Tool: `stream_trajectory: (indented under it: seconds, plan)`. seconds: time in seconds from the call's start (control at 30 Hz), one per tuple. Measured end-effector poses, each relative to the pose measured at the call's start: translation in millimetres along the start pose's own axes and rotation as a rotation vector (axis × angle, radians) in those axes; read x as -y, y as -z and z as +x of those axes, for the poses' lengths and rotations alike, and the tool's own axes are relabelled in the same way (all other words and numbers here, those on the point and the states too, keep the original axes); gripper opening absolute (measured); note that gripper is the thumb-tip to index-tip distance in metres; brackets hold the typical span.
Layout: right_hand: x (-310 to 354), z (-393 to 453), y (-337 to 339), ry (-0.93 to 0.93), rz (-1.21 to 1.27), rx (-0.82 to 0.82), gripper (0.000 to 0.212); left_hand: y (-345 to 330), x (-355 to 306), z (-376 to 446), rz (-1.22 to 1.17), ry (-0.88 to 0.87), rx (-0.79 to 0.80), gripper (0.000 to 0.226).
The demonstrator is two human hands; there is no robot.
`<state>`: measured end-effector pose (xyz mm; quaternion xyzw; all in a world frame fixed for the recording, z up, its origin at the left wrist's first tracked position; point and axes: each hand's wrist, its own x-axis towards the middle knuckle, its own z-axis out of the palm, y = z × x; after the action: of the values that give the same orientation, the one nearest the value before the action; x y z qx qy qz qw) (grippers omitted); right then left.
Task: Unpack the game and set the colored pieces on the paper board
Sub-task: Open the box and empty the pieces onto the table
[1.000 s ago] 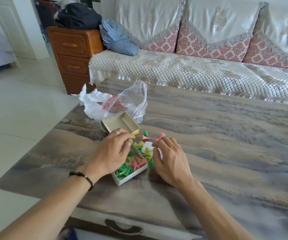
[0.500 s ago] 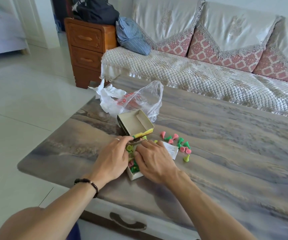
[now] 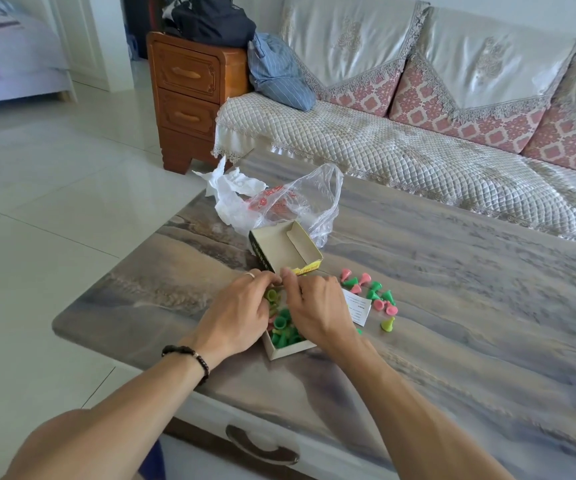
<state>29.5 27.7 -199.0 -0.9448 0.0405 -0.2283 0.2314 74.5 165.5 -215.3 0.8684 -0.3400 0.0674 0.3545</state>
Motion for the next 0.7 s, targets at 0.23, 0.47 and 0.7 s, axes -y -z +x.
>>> stream_trajectory:
  seconds: [0.23, 0.47, 0.7]
  plan:
    - [-17.2, 21.3, 4.4, -0.225, 0.072, -0.196, 0.06, 20.9, 16.7, 6.1, 0.124, 0.035, 0.021, 0.04]
    - [-46.0, 13.1, -1.3, -0.084, -0.241, -0.042, 0.04, 32.1, 21.6, 10.1, 0.237, -0.126, -0.003, 0.033]
    - [-50.1, 7.6, -0.5, 0.033, -0.237, -0.067, 0.037, 22.2, 19.4, 0.8, 0.338, -0.334, 0.185, 0.029]
